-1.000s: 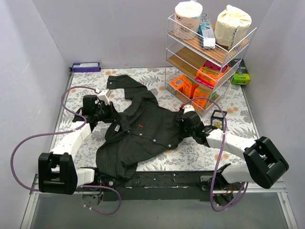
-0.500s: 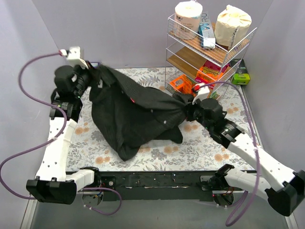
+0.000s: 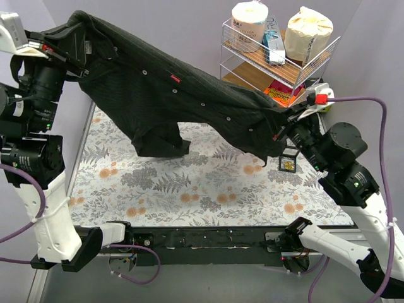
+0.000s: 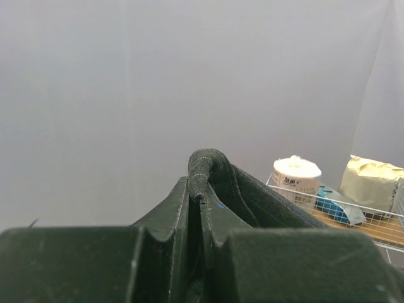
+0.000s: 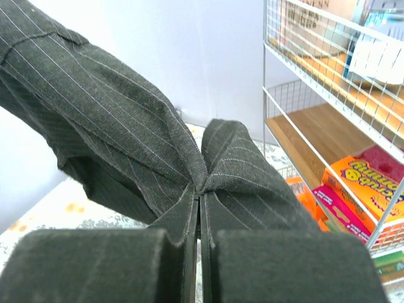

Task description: Pin the brooch onto the clothing

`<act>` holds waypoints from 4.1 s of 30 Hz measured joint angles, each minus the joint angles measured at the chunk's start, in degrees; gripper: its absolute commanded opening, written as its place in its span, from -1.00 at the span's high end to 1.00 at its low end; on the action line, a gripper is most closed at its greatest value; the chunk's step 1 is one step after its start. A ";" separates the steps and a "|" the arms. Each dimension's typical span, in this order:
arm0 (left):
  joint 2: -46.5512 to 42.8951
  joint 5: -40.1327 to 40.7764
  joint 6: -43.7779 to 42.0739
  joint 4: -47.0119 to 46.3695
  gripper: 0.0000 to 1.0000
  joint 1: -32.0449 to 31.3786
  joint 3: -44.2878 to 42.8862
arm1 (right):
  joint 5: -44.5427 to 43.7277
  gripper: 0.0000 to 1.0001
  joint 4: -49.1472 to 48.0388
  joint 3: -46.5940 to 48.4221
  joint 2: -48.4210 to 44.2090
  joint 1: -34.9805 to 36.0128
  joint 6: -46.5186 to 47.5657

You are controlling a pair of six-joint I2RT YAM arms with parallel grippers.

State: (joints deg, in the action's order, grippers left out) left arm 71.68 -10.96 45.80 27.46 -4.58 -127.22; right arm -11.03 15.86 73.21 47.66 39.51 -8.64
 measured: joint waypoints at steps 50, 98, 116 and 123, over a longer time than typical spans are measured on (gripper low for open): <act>15.52 -0.72 2.38 -4.22 -0.92 9.77 73.13 | 6.29 -0.65 -16.63 -37.07 28.22 28.22 -14.82; 14.16 -4.37 5.84 -10.23 -0.96 -5.70 62.93 | 1.88 0.97 -16.22 -33.38 29.97 4.20 -12.09; -5.88 3.08 25.99 2.67 -0.96 -4.31 85.20 | 7.87 0.97 -19.50 -35.63 29.64 1.05 -11.08; -14.08 3.56 36.20 2.99 -0.96 -2.71 92.19 | 8.46 0.97 -20.55 -35.65 28.74 0.98 -11.08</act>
State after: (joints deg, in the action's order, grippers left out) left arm 57.60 -7.40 82.00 30.46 -7.29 -35.03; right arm -2.57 -4.69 37.56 76.40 40.49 -19.73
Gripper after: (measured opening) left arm 0.982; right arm 0.024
